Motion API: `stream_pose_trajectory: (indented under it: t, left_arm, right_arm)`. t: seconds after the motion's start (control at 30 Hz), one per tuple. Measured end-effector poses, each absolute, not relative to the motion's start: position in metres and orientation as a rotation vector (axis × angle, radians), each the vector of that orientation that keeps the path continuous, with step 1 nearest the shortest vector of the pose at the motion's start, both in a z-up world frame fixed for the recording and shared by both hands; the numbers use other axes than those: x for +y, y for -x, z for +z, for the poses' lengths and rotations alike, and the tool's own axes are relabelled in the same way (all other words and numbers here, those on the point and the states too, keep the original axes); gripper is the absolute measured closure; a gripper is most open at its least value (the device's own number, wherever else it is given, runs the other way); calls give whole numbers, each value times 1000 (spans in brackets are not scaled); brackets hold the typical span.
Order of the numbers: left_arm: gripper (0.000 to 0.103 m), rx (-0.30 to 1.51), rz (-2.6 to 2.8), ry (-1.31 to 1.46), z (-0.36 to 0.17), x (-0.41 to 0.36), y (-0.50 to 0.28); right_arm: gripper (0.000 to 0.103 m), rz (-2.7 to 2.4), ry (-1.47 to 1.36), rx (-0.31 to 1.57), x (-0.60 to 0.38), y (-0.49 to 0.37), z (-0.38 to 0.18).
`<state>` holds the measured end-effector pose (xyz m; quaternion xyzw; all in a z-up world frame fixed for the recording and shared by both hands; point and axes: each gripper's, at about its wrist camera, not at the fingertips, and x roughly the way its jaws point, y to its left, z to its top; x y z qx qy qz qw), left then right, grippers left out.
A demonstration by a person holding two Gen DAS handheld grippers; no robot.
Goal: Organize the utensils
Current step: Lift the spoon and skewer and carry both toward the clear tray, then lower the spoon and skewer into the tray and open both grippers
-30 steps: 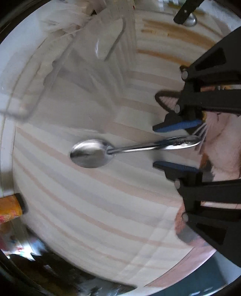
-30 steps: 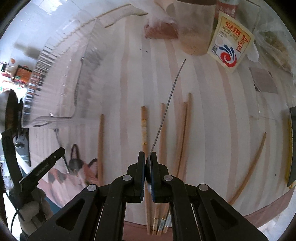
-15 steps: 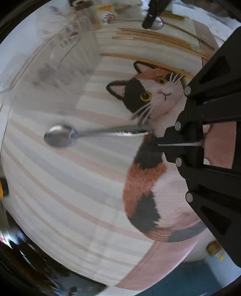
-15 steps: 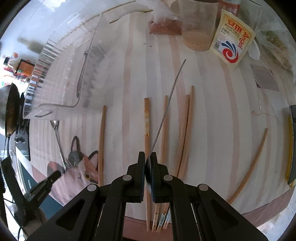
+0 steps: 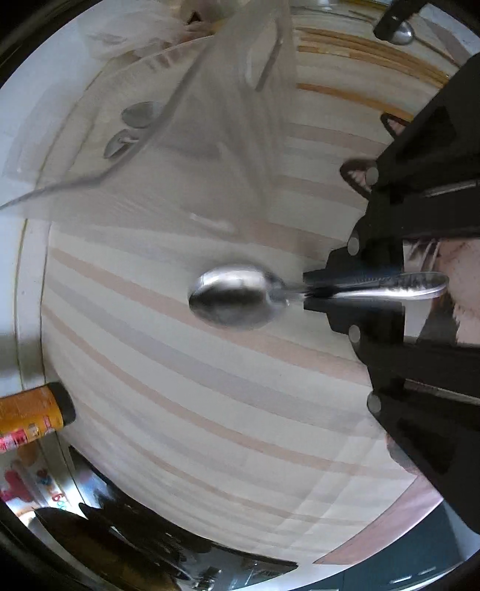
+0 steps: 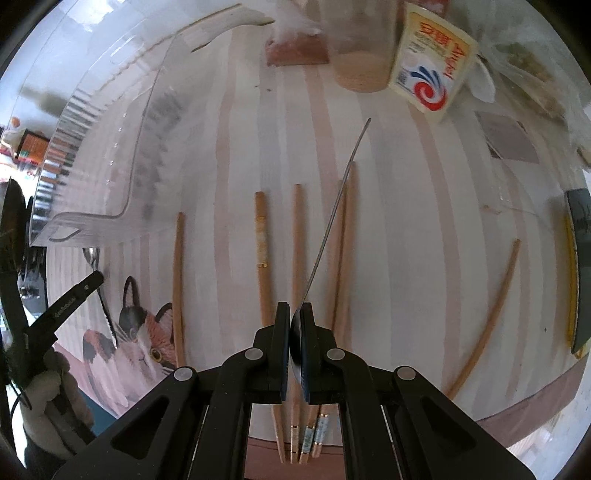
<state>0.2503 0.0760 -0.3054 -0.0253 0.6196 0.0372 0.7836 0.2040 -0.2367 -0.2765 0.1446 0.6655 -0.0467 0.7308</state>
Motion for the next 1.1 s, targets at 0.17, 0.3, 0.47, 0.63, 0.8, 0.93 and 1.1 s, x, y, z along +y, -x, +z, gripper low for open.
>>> stream_pose_trajectory:
  t: [0.17,0.3,0.47,0.63,0.8,0.93,1.1]
  left_arm:
    - [99,1348,81,65,-307,66,-239]
    - [99,1336,94,75,-299,77,-218]
    - [99,1292,113,61,-270,87,-202]
    - [99,1221,118,58,-223,85,-196]
    - [99,1122,81,80,-165,81,-212]
    - [99,1069,6,120,-129,74,-252]
    - [99,1099,-124,140,-121,48,-315]
  right_arm:
    - [98,-112,-334,1460,-244,-201,-276]
    - [98,-89,-323,1448,-242,-200,-271]
    - [98,-36,-286,1426,-222,-205,-258]
    - [98,22,-260,1398,-200,-216,-239]
    - [98,83,-244,1343,-183,-233,-207]
    - [98,131,-250,1299,-170,-258,-183]
    - [98,192,-270,1278,-149,-303,-171]
